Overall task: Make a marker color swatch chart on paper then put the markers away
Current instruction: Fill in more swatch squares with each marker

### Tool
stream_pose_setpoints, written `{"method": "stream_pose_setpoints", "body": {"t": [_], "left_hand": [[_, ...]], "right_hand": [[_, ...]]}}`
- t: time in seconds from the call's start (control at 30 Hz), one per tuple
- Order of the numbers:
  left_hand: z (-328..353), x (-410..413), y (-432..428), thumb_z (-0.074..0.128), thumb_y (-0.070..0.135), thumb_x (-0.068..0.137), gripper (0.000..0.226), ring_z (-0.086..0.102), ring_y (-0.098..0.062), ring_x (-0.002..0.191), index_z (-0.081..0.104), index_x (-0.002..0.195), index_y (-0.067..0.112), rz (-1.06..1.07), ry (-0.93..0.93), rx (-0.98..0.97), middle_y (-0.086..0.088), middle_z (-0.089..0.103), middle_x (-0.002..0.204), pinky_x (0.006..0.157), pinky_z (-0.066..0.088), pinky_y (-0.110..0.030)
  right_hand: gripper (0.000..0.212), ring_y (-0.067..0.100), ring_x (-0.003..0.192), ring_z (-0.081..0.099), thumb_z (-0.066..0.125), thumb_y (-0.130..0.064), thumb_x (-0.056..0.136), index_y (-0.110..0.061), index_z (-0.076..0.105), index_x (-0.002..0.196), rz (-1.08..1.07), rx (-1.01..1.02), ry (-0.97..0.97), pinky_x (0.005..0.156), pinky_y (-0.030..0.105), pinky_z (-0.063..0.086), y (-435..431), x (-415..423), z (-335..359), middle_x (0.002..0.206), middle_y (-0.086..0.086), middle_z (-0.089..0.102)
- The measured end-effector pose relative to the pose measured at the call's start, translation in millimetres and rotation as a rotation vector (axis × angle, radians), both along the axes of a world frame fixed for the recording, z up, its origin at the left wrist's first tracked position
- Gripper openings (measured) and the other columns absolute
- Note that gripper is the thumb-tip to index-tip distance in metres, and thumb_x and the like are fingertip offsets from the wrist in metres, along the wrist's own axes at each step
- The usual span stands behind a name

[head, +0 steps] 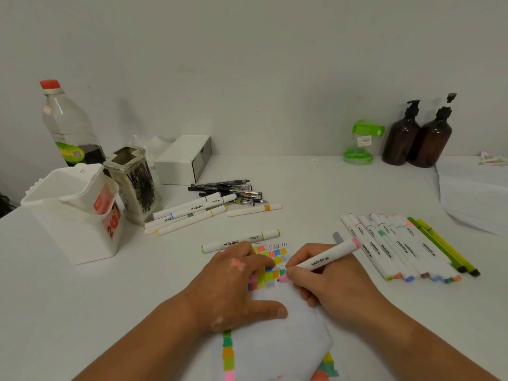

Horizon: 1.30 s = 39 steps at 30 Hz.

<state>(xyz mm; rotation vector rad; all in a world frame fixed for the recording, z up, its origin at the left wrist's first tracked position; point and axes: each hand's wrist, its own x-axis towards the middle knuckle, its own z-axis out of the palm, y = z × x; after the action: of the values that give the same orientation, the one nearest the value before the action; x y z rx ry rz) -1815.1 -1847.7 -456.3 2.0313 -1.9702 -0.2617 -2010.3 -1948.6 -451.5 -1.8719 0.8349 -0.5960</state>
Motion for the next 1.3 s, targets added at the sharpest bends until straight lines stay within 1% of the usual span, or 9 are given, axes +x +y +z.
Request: {"method": "stream_pose_setpoints", "body": {"t": [0.07, 0.2, 0.4, 0.47, 0.63, 0.87, 0.97, 1.3], "left_hand": [[-0.1, -0.2, -0.2, 0.051, 0.094, 0.062, 0.091, 0.044, -0.004, 0.100, 0.046, 0.138, 0.045, 0.003, -0.002, 0.006, 0.021, 0.042, 0.105, 0.089, 0.043, -0.024], [-1.2, 0.0, -0.8, 0.050, 0.095, 0.060, 0.091, 0.044, -0.003, 0.100, 0.046, 0.137, 0.046, 0.007, -0.001, 0.003, 0.021, 0.042, 0.105, 0.088, 0.043, -0.024], [-4.5, 0.2, -2.4, 0.049, 0.097, 0.058, 0.094, 0.044, -0.004, 0.106, 0.043, 0.137, 0.047, 0.023, -0.005, 0.013, 0.021, 0.042, 0.113, 0.092, 0.042, -0.023], [-5.0, 0.5, -2.8, 0.049, 0.097, 0.057, 0.094, 0.043, -0.004, 0.105, 0.043, 0.137, 0.048, 0.023, -0.002, 0.012, 0.022, 0.043, 0.112, 0.091, 0.042, -0.023], [-5.1, 0.8, -3.5, 0.048, 0.098, 0.057, 0.094, 0.044, -0.002, 0.104, 0.044, 0.136, 0.047, 0.020, -0.003, 0.014, 0.022, 0.044, 0.112, 0.089, 0.042, -0.022], [-4.8, 1.7, -2.5, 0.048, 0.098, 0.057, 0.093, 0.045, -0.001, 0.101, 0.045, 0.135, 0.048, 0.018, 0.007, 0.004, 0.022, 0.044, 0.109, 0.086, 0.041, -0.019], [-4.5, 1.0, -3.0, 0.048, 0.098, 0.057, 0.094, 0.045, -0.001, 0.102, 0.045, 0.136, 0.048, 0.015, 0.000, 0.014, 0.022, 0.044, 0.111, 0.088, 0.043, -0.020], [-5.9, 1.6, -3.8, 0.048, 0.099, 0.056, 0.095, 0.044, -0.002, 0.106, 0.044, 0.137, 0.048, 0.022, 0.002, 0.011, 0.022, 0.045, 0.114, 0.086, 0.037, -0.018]], "right_hand": [[0.004, 0.013, 0.052, 0.065, 0.077, -0.030, 0.080, -0.028, 0.075, 0.083, 0.011, -0.002, 0.004, 0.052, 0.022, 0.052, 0.1, -0.4, 0.0, 0.062, 0.004, 0.071], [0.013, 0.012, 0.053, 0.065, 0.076, -0.039, 0.078, -0.030, 0.075, 0.087, 0.025, -0.008, -0.004, 0.053, 0.021, 0.052, 0.7, -0.8, -0.4, 0.064, 0.003, 0.072], [0.011, 0.011, 0.055, 0.064, 0.079, -0.036, 0.076, -0.030, 0.076, 0.085, 0.048, 0.006, 0.035, 0.055, 0.025, 0.053, -1.5, 0.0, -0.9, 0.065, 0.002, 0.072], [0.010, 0.011, 0.055, 0.065, 0.076, -0.037, 0.078, -0.032, 0.076, 0.087, 0.034, -0.009, 0.026, 0.055, 0.024, 0.053, -2.0, -0.7, -1.2, 0.065, 0.004, 0.072], [0.005, 0.010, 0.053, 0.063, 0.079, -0.031, 0.080, -0.030, 0.075, 0.084, 0.043, -0.002, 0.024, 0.053, 0.022, 0.051, -3.4, -0.1, -1.3, 0.063, 0.005, 0.071], [0.004, 0.013, 0.053, 0.064, 0.077, -0.030, 0.080, -0.030, 0.075, 0.084, 0.016, -0.010, 0.033, 0.053, 0.025, 0.053, -4.0, 0.8, -2.5, 0.063, 0.006, 0.071], [0.004, 0.014, 0.053, 0.064, 0.077, -0.029, 0.079, -0.029, 0.075, 0.083, 0.026, -0.006, 0.043, 0.053, 0.026, 0.053, -4.2, 0.5, -1.9, 0.064, 0.008, 0.071], [0.003, 0.012, 0.051, 0.064, 0.077, -0.027, 0.081, -0.029, 0.075, 0.081, -0.004, -0.015, 0.045, 0.051, 0.022, 0.051, -3.5, 0.9, -0.2, 0.061, 0.003, 0.071]]}}
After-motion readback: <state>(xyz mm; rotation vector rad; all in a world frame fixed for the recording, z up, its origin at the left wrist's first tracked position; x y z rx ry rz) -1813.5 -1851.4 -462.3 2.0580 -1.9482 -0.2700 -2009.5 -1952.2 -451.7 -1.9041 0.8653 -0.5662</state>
